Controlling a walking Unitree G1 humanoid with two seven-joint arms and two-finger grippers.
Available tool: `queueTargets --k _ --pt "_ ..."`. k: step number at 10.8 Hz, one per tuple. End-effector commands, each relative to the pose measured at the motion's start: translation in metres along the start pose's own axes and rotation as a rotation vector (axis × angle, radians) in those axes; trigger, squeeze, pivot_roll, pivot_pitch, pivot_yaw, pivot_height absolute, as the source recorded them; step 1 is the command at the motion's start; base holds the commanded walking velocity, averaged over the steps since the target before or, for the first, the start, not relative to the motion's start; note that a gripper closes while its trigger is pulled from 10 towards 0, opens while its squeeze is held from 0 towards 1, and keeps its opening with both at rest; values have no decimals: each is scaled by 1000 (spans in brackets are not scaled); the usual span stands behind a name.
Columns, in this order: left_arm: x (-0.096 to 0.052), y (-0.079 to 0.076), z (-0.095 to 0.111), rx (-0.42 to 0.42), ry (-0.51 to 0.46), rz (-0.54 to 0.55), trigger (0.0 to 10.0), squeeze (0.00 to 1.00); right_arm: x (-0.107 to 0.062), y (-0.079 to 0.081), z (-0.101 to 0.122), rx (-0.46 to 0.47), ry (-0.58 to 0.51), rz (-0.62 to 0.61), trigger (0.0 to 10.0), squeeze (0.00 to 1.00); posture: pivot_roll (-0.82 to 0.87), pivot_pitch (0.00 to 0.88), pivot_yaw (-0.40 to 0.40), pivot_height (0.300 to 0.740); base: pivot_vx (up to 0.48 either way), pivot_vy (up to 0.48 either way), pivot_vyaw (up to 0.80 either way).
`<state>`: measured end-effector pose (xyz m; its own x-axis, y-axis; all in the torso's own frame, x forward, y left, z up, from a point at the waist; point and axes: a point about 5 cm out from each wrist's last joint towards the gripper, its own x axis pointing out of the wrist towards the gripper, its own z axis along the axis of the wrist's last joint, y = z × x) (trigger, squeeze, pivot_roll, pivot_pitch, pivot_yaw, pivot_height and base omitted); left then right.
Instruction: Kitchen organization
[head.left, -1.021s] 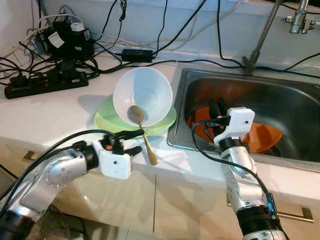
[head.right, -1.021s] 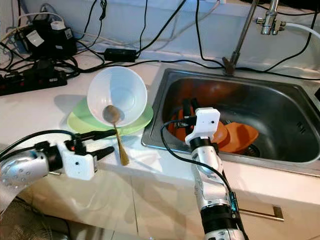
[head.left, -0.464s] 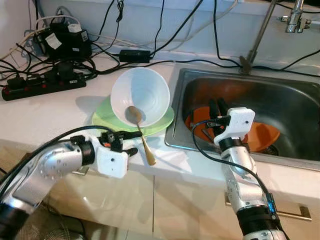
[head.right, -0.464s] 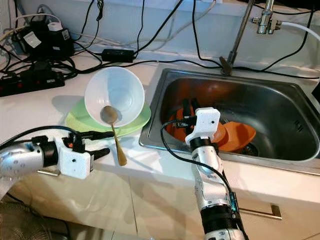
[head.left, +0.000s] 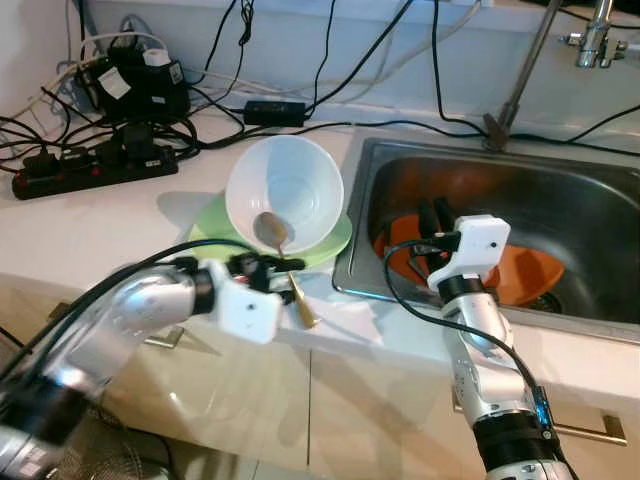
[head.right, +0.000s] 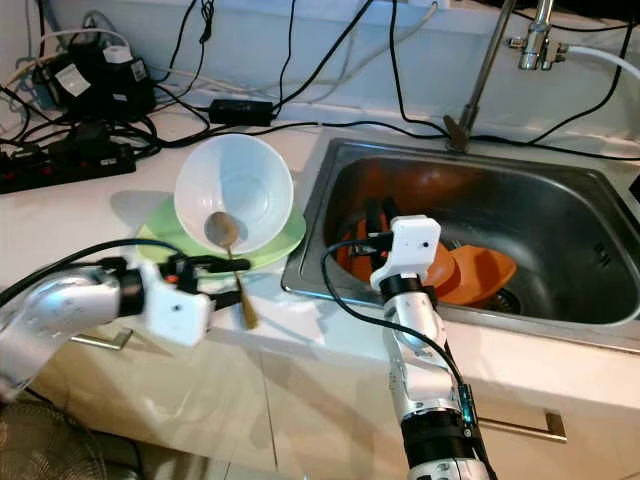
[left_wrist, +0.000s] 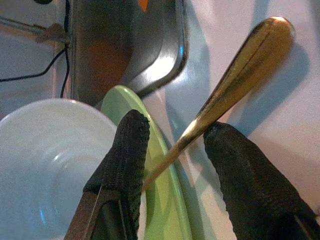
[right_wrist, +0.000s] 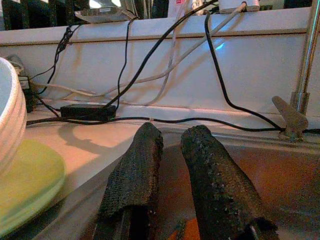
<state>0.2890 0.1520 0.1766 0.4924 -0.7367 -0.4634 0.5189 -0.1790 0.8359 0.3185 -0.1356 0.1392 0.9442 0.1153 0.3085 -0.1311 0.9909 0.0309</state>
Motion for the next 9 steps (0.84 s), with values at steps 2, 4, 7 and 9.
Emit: queueTargets --k 2,4,7,9 --pt "17 -16 0 -21 -18 -128 10000 0 0 -2 5 5 -19 -13 10000 0 239 1 14 725 0 0 0" --pt "21 -20 -5 -40 -5 -188 10000 0 -1 -3 4 4 -17 -18 10000 0 236 0 18 725 0 0 0" --pt "29 -28 -4 -85 -7 -264 0 0 -2 -3 3 7 -15 -22 10000 0 227 0 22 725 0 0 0" --pt "29 -30 -5 -109 -3 -276 0 0 -2 -4 3 5 -13 -25 10000 0 227 0 21 725 0 0 0"
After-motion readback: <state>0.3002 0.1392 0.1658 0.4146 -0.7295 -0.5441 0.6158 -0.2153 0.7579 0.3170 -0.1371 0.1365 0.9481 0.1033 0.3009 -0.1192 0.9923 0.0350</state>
